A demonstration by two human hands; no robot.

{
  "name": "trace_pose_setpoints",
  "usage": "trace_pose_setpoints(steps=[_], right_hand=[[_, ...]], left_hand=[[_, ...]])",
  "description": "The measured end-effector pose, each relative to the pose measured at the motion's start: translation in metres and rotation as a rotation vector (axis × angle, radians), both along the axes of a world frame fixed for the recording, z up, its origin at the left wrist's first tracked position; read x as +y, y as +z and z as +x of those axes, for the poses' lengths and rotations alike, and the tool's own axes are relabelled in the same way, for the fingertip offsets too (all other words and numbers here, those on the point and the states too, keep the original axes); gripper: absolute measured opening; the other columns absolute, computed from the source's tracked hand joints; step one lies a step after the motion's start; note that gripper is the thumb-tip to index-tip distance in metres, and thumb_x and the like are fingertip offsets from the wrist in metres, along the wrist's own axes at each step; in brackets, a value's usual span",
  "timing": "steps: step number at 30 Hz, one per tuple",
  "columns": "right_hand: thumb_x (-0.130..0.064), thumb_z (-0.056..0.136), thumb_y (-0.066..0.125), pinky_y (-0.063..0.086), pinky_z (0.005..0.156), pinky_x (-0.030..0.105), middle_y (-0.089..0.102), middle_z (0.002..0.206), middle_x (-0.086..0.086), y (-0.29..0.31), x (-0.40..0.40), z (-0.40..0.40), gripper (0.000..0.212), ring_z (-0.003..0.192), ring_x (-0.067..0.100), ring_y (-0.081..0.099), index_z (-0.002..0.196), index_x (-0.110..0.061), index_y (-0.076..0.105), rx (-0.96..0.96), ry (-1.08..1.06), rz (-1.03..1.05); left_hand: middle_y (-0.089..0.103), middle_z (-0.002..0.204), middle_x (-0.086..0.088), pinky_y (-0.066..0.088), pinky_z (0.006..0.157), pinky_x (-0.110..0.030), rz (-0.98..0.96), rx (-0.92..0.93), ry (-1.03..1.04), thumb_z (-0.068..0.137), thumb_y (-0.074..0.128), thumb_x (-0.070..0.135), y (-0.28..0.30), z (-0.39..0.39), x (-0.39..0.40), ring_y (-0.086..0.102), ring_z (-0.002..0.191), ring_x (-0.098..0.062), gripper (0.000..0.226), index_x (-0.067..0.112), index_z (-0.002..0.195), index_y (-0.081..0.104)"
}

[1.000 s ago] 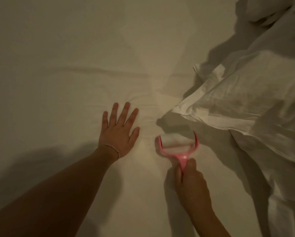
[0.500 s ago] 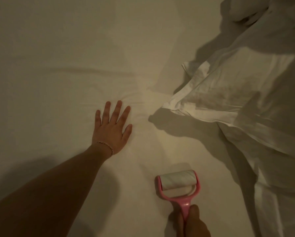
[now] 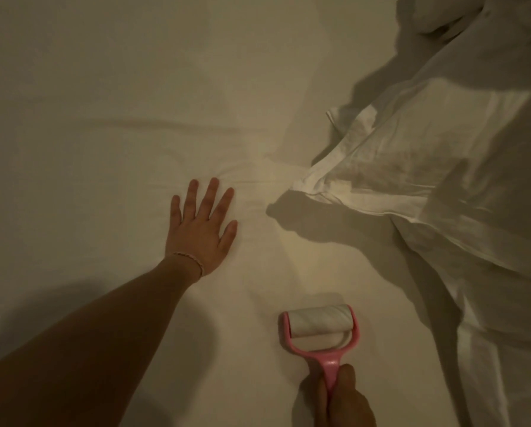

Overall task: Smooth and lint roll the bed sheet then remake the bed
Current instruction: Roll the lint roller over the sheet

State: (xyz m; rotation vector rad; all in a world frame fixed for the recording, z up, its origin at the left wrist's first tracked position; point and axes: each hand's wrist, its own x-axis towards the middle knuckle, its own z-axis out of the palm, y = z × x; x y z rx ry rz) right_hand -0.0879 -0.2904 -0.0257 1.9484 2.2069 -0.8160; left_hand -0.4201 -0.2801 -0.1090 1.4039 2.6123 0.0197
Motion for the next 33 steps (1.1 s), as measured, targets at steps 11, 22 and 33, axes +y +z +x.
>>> trace_pose_setpoints(steps=[11,22,33], right_hand=[[-0.047,0.096,0.041,0.038,0.065,0.033,0.063,0.083,0.007,0.014,0.03,-0.045,0.029,0.093,0.031,0.066,0.1,-0.021,0.029,-0.164,0.033,-0.282],[-0.037,0.102,0.037,0.044,0.073,0.038,0.062,0.099,0.02,-0.004,0.117,-0.141,0.041,0.095,0.039,0.063,0.128,-0.005,0.038,-0.013,0.146,-0.133],[-0.032,0.1,0.038,0.056,0.07,0.047,0.065,0.089,0.02,0.003,0.161,-0.162,0.031,0.078,0.04,0.067,0.114,-0.007,0.047,0.029,0.289,-0.102]], left_hand=[[-0.007,0.169,0.003,0.0,0.122,-0.056,0.001,0.007,0.002,0.1,0.012,0.058,-0.001,0.0,0.001,-0.011,0.154,-0.03,0.066,0.034,0.16,-0.002],[-0.005,0.169,0.002,0.001,0.122,-0.057,0.008,0.026,-0.003,0.1,0.015,0.056,-0.005,0.0,0.001,-0.01,0.154,-0.03,0.066,0.033,0.161,0.002],[-0.003,0.169,0.002,0.001,0.122,-0.057,0.015,0.012,-0.01,0.1,0.019,0.055,-0.003,-0.002,0.0,-0.009,0.154,-0.031,0.066,0.033,0.161,0.005]])
